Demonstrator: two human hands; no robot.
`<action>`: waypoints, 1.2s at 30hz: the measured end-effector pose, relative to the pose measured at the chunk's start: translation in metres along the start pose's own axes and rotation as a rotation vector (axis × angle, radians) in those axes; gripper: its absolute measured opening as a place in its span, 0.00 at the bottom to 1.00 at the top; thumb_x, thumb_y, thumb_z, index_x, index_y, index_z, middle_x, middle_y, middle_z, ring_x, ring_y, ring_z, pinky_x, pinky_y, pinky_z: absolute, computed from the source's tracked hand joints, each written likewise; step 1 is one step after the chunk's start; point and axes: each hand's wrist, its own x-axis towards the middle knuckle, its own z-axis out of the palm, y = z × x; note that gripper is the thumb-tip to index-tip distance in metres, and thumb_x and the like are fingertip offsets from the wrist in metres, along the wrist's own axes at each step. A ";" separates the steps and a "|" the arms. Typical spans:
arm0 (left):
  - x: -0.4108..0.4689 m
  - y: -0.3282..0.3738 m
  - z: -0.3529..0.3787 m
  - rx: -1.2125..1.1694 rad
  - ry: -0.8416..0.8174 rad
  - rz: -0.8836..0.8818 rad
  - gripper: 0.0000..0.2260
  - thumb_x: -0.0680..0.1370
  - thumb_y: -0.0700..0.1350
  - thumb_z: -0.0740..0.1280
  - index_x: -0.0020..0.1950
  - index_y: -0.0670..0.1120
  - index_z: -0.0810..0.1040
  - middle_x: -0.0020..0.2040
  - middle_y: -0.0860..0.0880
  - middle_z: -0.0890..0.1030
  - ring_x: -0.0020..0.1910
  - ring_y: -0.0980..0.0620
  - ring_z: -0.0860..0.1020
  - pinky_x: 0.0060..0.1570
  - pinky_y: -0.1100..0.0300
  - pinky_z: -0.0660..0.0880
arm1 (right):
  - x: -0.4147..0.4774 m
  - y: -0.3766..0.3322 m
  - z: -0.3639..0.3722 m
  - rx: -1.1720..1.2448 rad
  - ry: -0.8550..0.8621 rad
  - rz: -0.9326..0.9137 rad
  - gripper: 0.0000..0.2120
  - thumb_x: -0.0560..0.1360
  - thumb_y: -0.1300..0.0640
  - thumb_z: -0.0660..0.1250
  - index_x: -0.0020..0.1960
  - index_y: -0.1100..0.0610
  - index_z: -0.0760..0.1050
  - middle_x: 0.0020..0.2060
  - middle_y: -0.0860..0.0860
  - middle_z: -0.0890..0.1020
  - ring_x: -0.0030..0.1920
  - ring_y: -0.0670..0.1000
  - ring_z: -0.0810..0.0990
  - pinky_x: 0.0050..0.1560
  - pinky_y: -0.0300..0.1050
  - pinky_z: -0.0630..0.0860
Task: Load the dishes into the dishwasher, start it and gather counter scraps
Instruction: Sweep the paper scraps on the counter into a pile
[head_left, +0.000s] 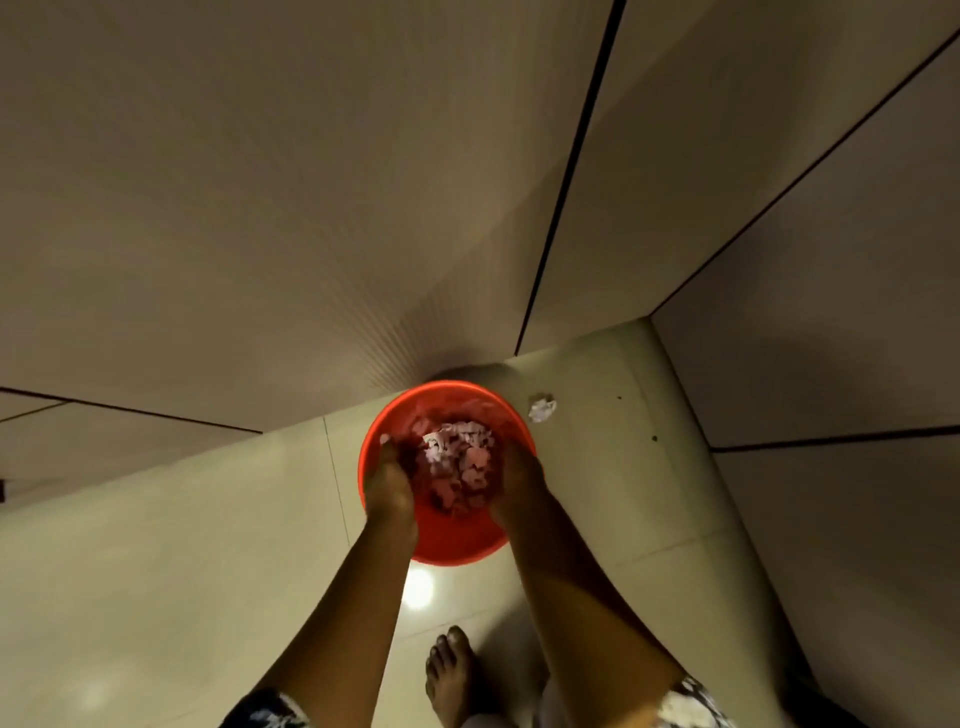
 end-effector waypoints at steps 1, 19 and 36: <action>-0.003 -0.002 -0.007 0.069 0.046 0.119 0.18 0.82 0.53 0.57 0.60 0.44 0.78 0.56 0.43 0.80 0.56 0.42 0.76 0.54 0.53 0.69 | 0.000 -0.002 -0.004 -0.012 0.042 -0.024 0.12 0.80 0.58 0.55 0.42 0.56 0.75 0.35 0.53 0.78 0.35 0.50 0.75 0.36 0.41 0.70; 0.047 -0.103 -0.030 0.455 0.209 0.819 0.26 0.80 0.52 0.53 0.78 0.54 0.53 0.77 0.54 0.56 0.74 0.56 0.57 0.71 0.56 0.57 | 0.263 0.021 -0.128 -1.836 0.199 -0.733 0.24 0.80 0.56 0.55 0.75 0.50 0.57 0.76 0.53 0.52 0.74 0.59 0.53 0.67 0.60 0.61; 0.012 -0.092 -0.035 0.578 0.035 0.615 0.28 0.82 0.41 0.56 0.78 0.50 0.45 0.79 0.49 0.48 0.77 0.45 0.53 0.72 0.44 0.59 | 0.012 -0.001 -0.072 -0.866 -0.039 -1.058 0.09 0.73 0.56 0.65 0.53 0.56 0.78 0.44 0.49 0.83 0.44 0.49 0.82 0.46 0.32 0.73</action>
